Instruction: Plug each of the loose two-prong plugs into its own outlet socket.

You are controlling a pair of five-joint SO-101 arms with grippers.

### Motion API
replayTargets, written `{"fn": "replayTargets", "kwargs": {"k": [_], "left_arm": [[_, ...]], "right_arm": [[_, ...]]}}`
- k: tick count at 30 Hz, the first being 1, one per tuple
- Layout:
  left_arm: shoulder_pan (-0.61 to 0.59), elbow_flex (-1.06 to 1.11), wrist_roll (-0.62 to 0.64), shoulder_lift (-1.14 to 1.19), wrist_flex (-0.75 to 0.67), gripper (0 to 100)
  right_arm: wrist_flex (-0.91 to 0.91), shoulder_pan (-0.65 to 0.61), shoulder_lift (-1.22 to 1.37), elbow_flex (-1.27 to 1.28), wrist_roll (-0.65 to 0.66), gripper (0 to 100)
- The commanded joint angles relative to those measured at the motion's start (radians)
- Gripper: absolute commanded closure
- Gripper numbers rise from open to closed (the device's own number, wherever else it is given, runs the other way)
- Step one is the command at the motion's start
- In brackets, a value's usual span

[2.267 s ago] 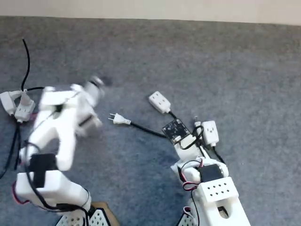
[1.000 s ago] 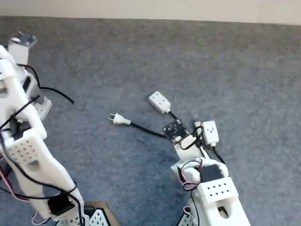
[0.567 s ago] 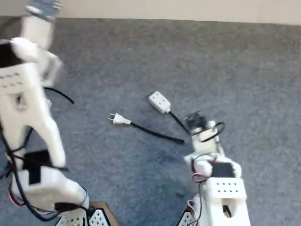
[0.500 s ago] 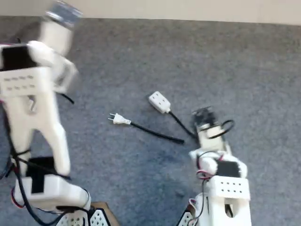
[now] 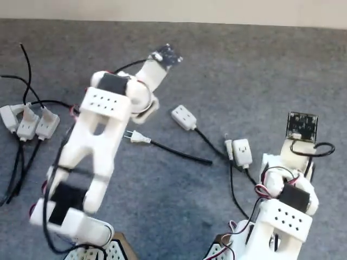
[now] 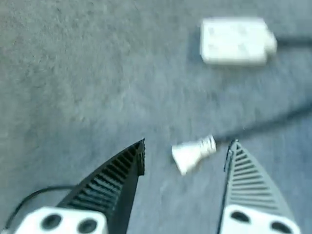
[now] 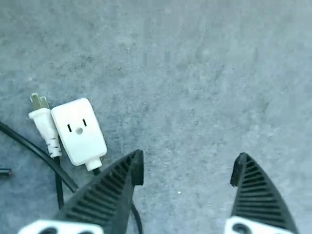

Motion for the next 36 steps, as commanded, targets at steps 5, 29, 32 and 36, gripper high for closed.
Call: {"fn": "replayTargets", "kwargs": {"k": [5, 29, 32, 36], "left_arm": [[0.024, -0.28, 0.356, 0.32, -0.106, 63], [0.107, -1.538, 0.884, 1.208, 0.562, 63], [0.114, -1.567, 0.895, 1.248, 0.582, 63], [0.114, -1.567, 0.895, 1.273, 0.582, 65]], "right_arm": [[-0.16, -0.128, -0.016, 0.197, -0.054, 71.7], [-0.211, -0.236, -0.016, 0.292, 0.008, 71.7], [-0.211, -0.236, -0.016, 0.292, 0.006, 71.7], [-0.211, -0.236, -0.016, 0.294, 0.006, 71.7]]}}
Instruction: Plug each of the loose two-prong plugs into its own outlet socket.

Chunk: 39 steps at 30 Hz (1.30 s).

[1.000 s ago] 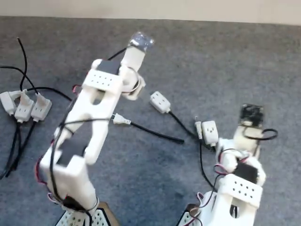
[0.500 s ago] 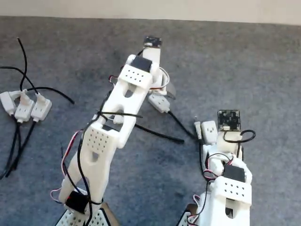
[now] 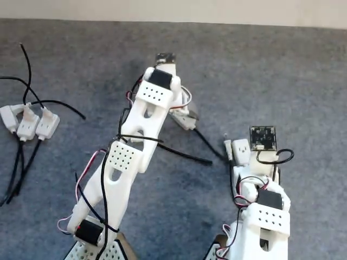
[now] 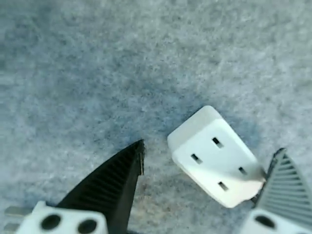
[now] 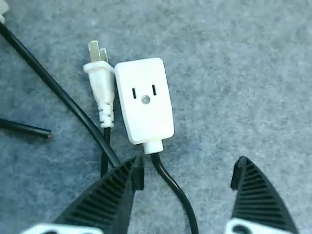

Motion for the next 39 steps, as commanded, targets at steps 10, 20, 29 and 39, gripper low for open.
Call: {"fn": "replayTargets", "kwargs": {"k": [10, 20, 29, 39], "left_arm": [[-0.008, -0.039, 0.005, -0.008, 0.021, 97], [-0.168, -0.044, -0.221, -0.091, 0.021, 100], [-0.174, 0.326, -0.494, -0.662, 0.025, 100], [-0.211, 1.202, -0.974, -1.415, 0.018, 100]], "right_arm": [[-0.018, -0.013, -0.015, 0.012, 0.011, 71.7], [-0.018, -0.013, -0.015, 0.012, 0.011, 71.7], [-0.019, -0.065, -0.015, 0.039, 0.014, 71.7], [-0.018, -0.088, -0.008, 0.039, 0.017, 71.7]]}}
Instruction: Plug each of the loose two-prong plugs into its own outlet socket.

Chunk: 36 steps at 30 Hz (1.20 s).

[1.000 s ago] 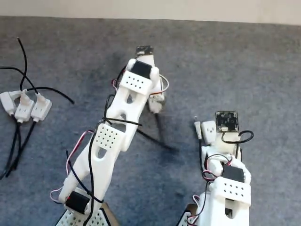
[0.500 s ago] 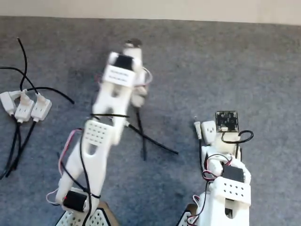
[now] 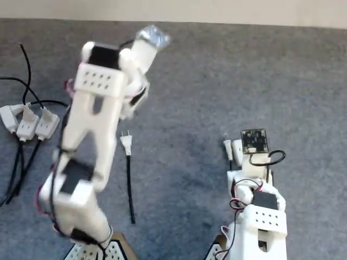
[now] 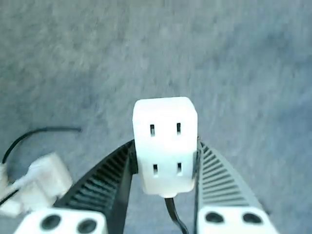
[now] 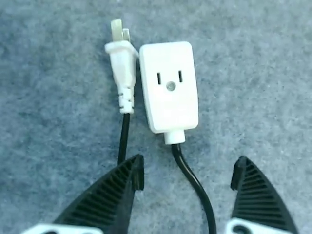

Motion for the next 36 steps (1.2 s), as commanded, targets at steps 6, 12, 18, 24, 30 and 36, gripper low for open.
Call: {"fn": "replayTargets", "kwargs": {"k": [6, 12, 18, 24, 30, 36], "left_arm": [[-0.125, 0.575, -0.496, -0.426, -0.006, 100], [-0.216, 0.943, -0.646, -0.429, -0.244, 100], [-0.171, 1.171, -0.64, -0.427, -0.477, 100], [-0.117, 1.316, -0.563, -0.421, -0.663, 100], [-0.005, 1.28, -0.466, -0.249, -0.721, 100], [0.18, 1.032, -0.324, -0.054, -0.706, 100]], "right_arm": [[-0.012, -0.042, -0.007, -0.004, 0.044, 71.7], [-0.01, -0.061, -0.007, 0.015, 0.044, 71.7], [-0.01, -0.068, -0.008, 0.025, 0.044, 71.7], [-0.01, -0.068, -0.01, 0.028, 0.044, 71.7], [-0.01, -0.067, -0.013, 0.03, 0.044, 71.7], [-0.01, -0.067, -0.013, 0.028, 0.044, 71.7]]}}
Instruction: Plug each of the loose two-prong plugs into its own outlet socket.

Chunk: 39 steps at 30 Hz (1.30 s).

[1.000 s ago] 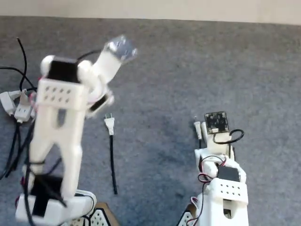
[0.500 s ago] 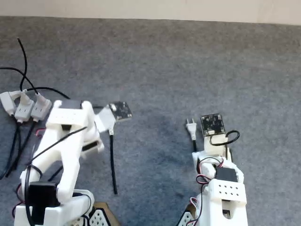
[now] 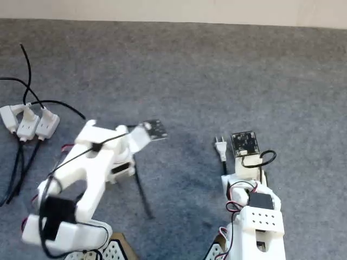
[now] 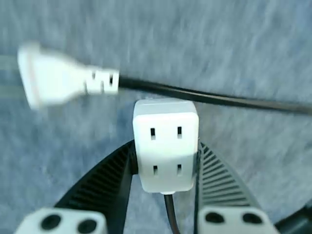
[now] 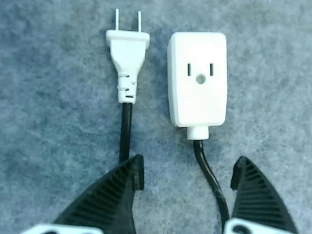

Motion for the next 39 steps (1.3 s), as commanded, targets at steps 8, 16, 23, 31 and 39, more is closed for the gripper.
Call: {"fn": "replayTargets", "kwargs": {"k": [8, 16, 23, 31, 39], "left_arm": [[0.344, -0.562, 0.193, 0.24, 0.198, 100], [0.286, -0.759, 0.226, 0.274, 0.394, 100], [0.166, -0.645, 0.164, 0.219, 0.45, 100], [0.151, -0.107, 0.043, -0.131, 0.259, 100], [-0.015, 0.119, -0.075, -0.237, 0.143, 100]], "right_arm": [[-0.01, -0.007, -0.013, -0.008, 0.012, 71.7], [-0.01, -0.007, -0.013, -0.008, 0.012, 71.7], [-0.01, -0.008, -0.008, -0.008, 0.012, 71.7], [-0.01, -0.008, -0.008, -0.008, 0.012, 71.7], [0.027, -0.053, -0.007, -0.012, 0.012, 71.7]]}}
